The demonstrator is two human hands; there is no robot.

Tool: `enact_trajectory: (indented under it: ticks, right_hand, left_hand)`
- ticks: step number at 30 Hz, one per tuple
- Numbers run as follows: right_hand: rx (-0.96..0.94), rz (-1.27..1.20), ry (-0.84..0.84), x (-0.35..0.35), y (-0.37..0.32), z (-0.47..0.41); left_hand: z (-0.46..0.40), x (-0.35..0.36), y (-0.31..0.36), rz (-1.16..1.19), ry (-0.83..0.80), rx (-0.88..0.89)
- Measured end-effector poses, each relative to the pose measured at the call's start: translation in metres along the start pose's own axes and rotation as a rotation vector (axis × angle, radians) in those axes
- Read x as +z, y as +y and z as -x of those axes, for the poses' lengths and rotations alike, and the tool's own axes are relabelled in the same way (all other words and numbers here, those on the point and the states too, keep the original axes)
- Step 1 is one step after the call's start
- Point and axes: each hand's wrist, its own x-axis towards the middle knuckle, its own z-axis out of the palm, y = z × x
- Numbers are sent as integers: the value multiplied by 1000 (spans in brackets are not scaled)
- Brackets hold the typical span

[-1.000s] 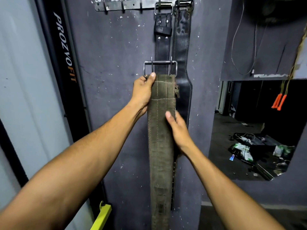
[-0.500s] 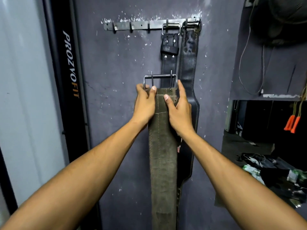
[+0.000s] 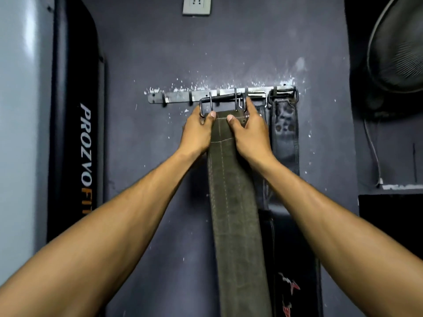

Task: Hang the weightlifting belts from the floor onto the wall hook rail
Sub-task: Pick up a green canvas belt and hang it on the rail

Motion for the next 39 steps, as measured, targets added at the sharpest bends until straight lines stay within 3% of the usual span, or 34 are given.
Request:
enact_trajectory:
  ticks: [11, 14, 18, 25, 29, 32, 35, 39]
  right_hand:
    - [68, 100, 82, 41, 38, -87]
    - [38, 157, 84, 44, 48, -70]
    - [39, 23, 166, 50, 61, -35]
    - [-16, 102, 243, 62, 75, -5]
    - [50, 60, 168, 53, 64, 13]
    - [88, -2, 89, 44, 79, 66]
    - [78, 107, 54, 40, 100, 119]
    - [95, 119, 97, 40, 91, 121]
  left_hand:
    - [-111, 18, -25, -275, -75, 62]
    - [-94, 20, -45, -211, -80, 91]
    - [-50, 23, -78, 97, -17, 86]
    - [9, 33, -108, 78, -21, -57]
    - [19, 31, -100, 136, 30, -89]
    - [57, 25, -113, 330, -66, -163]
    - [113, 27, -131, 290, -76, -262]
    - [122, 32, -125, 290, 19, -306]
